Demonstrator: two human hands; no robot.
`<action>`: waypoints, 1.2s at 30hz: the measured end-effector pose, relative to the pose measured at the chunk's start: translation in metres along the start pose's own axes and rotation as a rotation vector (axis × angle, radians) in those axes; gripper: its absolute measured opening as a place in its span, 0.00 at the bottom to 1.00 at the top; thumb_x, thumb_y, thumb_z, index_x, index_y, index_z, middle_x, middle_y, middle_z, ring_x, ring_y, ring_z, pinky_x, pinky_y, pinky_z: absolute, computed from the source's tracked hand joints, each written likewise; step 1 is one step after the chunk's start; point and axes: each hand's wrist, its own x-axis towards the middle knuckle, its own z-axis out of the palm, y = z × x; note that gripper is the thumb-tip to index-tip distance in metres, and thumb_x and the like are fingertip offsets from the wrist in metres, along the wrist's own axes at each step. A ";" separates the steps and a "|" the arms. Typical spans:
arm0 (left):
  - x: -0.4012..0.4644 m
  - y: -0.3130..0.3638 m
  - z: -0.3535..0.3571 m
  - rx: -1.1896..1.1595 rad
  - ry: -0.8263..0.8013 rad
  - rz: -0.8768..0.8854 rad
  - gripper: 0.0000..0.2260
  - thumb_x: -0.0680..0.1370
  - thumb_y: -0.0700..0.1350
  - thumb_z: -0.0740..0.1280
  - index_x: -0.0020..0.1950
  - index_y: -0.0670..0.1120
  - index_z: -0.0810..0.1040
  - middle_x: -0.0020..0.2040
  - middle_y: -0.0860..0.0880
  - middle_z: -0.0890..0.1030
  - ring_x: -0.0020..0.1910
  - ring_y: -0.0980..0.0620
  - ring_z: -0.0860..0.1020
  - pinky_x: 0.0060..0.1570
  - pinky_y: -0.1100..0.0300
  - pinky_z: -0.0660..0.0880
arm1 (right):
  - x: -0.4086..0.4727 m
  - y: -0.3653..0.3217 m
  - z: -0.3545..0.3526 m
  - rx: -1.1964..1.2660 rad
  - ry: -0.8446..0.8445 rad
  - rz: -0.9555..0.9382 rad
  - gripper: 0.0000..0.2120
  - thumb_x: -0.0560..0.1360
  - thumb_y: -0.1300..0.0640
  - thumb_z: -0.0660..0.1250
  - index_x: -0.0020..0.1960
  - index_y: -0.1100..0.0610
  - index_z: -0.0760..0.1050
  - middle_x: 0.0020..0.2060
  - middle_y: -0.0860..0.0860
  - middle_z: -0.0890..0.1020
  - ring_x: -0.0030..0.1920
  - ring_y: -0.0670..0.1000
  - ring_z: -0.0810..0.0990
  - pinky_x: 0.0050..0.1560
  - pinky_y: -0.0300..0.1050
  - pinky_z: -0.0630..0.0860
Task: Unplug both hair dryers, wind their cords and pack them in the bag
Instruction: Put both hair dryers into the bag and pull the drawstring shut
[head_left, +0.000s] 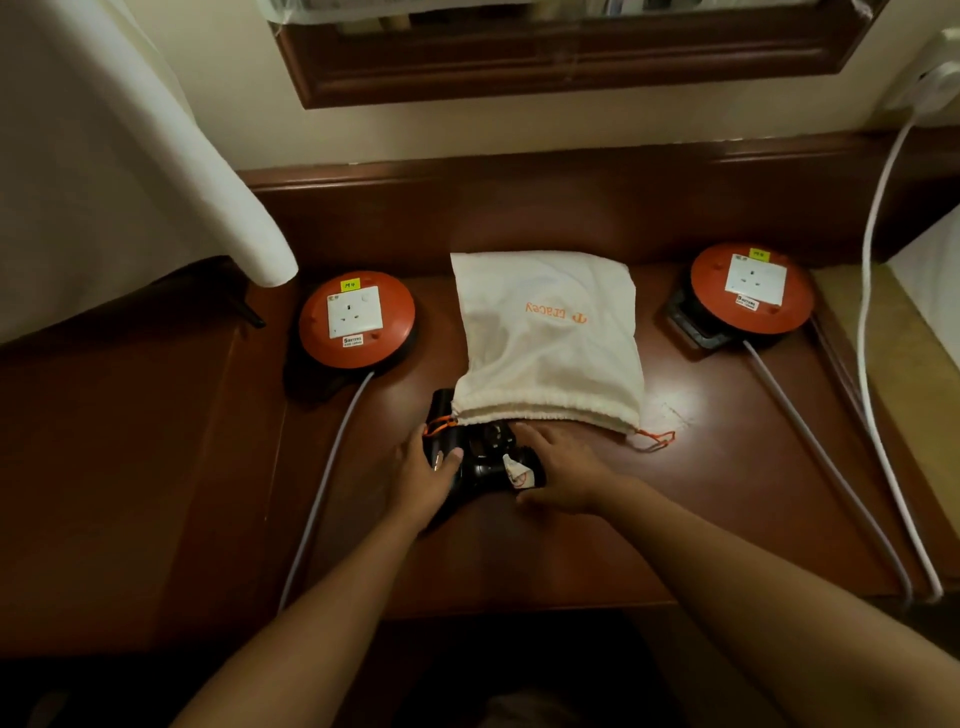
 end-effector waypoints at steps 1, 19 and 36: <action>-0.004 -0.002 0.001 -0.054 -0.031 -0.003 0.31 0.77 0.51 0.68 0.77 0.47 0.59 0.75 0.44 0.64 0.73 0.44 0.62 0.68 0.53 0.62 | 0.005 -0.002 0.003 -0.032 -0.025 0.003 0.49 0.68 0.40 0.71 0.78 0.46 0.43 0.76 0.52 0.56 0.74 0.57 0.56 0.72 0.59 0.55; -0.019 -0.016 -0.011 0.071 0.044 0.092 0.38 0.77 0.54 0.67 0.79 0.49 0.47 0.78 0.44 0.55 0.77 0.44 0.53 0.72 0.49 0.56 | -0.001 -0.012 0.056 -0.129 0.131 -0.030 0.40 0.69 0.44 0.66 0.75 0.46 0.50 0.64 0.52 0.70 0.62 0.57 0.68 0.56 0.52 0.67; 0.060 0.048 0.004 0.387 -0.027 0.192 0.07 0.77 0.41 0.63 0.50 0.40 0.79 0.52 0.38 0.79 0.55 0.40 0.75 0.51 0.52 0.72 | -0.087 0.049 0.056 -0.144 0.250 -0.012 0.37 0.65 0.40 0.61 0.71 0.50 0.60 0.51 0.54 0.78 0.45 0.55 0.77 0.34 0.44 0.74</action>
